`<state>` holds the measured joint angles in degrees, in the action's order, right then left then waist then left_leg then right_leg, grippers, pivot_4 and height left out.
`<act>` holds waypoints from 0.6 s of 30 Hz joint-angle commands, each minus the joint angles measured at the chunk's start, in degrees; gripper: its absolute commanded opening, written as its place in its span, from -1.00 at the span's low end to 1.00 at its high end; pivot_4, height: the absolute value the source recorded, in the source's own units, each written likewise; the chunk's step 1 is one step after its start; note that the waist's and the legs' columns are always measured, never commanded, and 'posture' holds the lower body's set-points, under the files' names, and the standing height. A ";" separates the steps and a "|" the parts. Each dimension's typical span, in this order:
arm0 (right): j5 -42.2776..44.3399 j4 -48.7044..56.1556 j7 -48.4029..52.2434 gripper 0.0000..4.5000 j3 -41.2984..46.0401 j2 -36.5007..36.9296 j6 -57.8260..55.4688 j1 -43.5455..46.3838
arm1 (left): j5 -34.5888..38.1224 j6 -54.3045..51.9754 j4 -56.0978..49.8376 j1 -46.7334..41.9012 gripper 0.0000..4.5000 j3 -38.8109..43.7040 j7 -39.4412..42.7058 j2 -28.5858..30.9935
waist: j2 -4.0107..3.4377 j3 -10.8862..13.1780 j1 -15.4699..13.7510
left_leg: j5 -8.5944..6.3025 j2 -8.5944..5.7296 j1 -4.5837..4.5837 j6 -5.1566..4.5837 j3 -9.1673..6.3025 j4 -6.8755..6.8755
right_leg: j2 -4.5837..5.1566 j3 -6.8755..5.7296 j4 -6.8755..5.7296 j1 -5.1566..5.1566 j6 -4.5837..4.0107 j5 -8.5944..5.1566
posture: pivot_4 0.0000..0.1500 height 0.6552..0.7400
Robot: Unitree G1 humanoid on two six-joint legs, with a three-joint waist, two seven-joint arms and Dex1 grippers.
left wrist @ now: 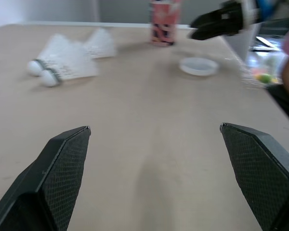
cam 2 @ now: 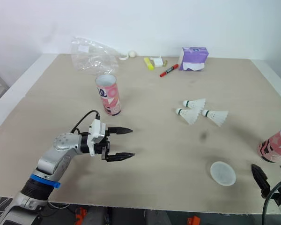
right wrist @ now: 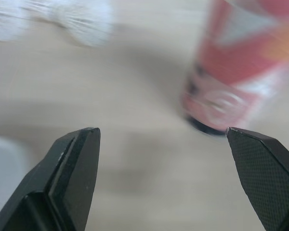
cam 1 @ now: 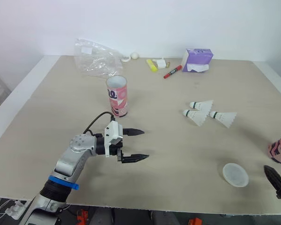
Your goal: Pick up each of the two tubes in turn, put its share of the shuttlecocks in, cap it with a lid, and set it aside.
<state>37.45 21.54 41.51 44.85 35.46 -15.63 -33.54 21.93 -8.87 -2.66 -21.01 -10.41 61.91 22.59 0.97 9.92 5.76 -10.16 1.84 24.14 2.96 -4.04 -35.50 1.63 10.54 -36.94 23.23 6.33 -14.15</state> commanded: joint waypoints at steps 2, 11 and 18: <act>3.19 7.75 3.94 0.98 -7.73 3.83 -2.06 6.36 | -0.93 -0.69 -1.02 0.53 1.00 2.92 -5.70 -0.37 | 0.42 0.10 0.10 | 0.00 0.04 -0.05 0.00 -0.01 0.00 | -0.06 -0.01 0.00 0.00 -0.05 0.04 | 1.00 1.00; -1.35 1.76 10.44 0.98 -31.57 5.22 -2.89 31.98 | -3.31 -3.53 -5.66 5.96 1.00 8.50 -18.58 0.37 | 0.62 0.27 -0.57 | -0.02 -0.01 0.16 0.08 -0.03 0.05 | -0.03 -0.02 0.02 0.08 -0.04 0.00 | 1.00 1.00; -4.83 -9.79 17.27 0.98 -37.74 3.95 0.76 42.09 | -3.79 -4.14 -2.94 6.35 1.00 12.86 -25.94 -0.57 | 0.68 0.30 -1.83 | -0.03 -0.07 0.26 0.10 -0.21 0.03 | -0.07 -0.04 0.02 0.01 0.17 -0.07 | 1.00 1.00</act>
<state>33.33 12.65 57.32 7.15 39.52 -16.76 7.51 17.89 -12.91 -5.48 -13.62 0.81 37.33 22.46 1.65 10.22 3.93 -10.19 1.77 24.39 3.06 -4.25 -35.48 1.56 10.50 -36.92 23.24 6.49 -14.22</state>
